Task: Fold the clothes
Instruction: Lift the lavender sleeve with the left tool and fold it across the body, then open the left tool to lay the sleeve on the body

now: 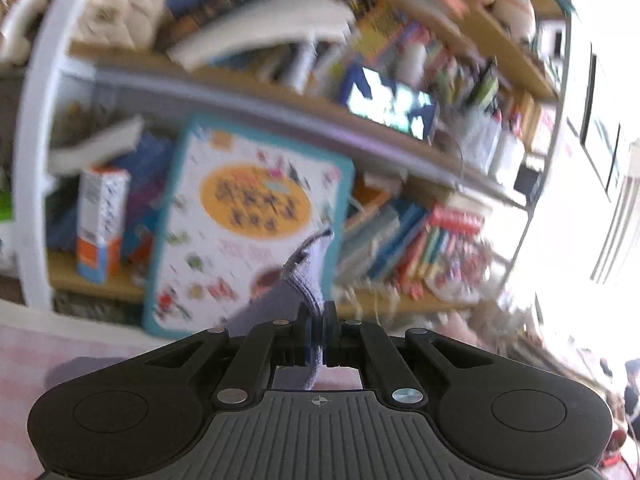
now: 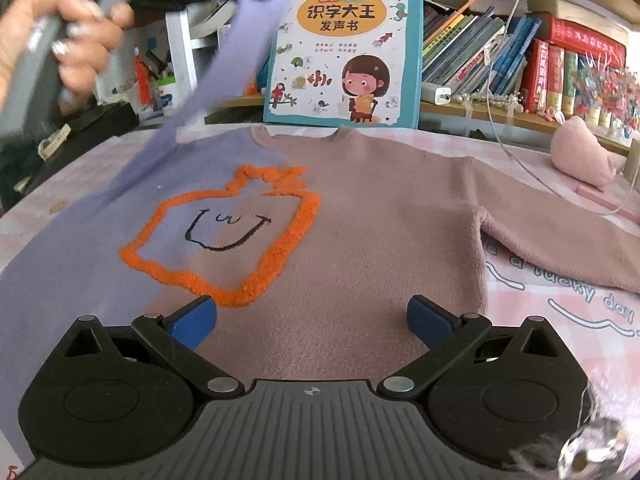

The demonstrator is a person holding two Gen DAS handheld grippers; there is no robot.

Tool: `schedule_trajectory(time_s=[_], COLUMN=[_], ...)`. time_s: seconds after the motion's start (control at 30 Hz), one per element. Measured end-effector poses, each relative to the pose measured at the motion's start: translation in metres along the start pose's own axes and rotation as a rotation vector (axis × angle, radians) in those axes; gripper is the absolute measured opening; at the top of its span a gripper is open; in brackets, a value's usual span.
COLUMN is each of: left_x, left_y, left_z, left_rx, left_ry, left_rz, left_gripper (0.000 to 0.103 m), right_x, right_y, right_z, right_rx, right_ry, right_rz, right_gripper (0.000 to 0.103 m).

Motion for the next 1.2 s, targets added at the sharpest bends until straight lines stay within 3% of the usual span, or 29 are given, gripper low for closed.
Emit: schedule_trajectory(time_s=[0.37,0.47,0.5,0.53,0.57,0.6,0.7,0.83,1.03,1.2], left_x=[-0.074,-0.075,-0.072,-0.067,-0.058,-0.048,-0.019,0.013,0.049,0.081], left_y=[-0.064,-0.071,-0.072,-0.071,-0.067,-0.062,-0.053,-0.061,-0.106,-0.137], left_z=[-0.023,-0.030,-0.034,-0.039,-0.044,-0.049,-0.057,-0.035,0.029,0.083], left_rx=[-0.017,-0.022,-0.026,-0.032,-0.055,-0.080,-0.153,-0.184,-0.224,-0.161], left_ry=[-0.004,-0.018,-0.041,-0.057,-0.072,-0.086,-0.091,-0.003,0.263,0.395], left_rz=[0.209,0.244,0.249,0.246,0.219,0.189,0.122,0.117,0.183,0.219], left_gripper=[0.005,0.020,0.039,0.065,0.074,0.078,0.078,0.079,0.079,0.079], right_x=[0.001,0.001,0.000,0.000,0.000,0.000,-0.001,-0.002,-0.002,-0.001], right_y=[0.000,0.000,0.000,0.000,0.000,0.000,-0.001,-0.001,-0.001,0.000], right_z=[-0.002,-0.002,-0.002,-0.002,-0.002,-0.002,0.000,0.001,0.002,-0.001], right_rx=[-0.011,-0.010,-0.010,-0.009,-0.008,-0.007,0.003,0.011,0.014,0.002], right_ry=[0.009,0.009,0.008,0.007,0.006,0.004,-0.006,-0.018,-0.026,-0.049], right_rz=[-0.002,-0.002,-0.002,-0.001,-0.001,0.001,0.005,0.008,0.010,0.002], right_gripper=[0.102,0.102,0.102,0.102,0.102,0.102,0.102,0.102,0.102,0.102])
Point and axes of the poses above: each gripper's, at about its wrist camera, not at the fingertips, and x roughly against the way its jaws point, z to its left, y to its top, the point moved 8 cm from there along -x, roughly the way its jaws point, and after that the axes turned 10 degrees about z, right-handed, at the moved point
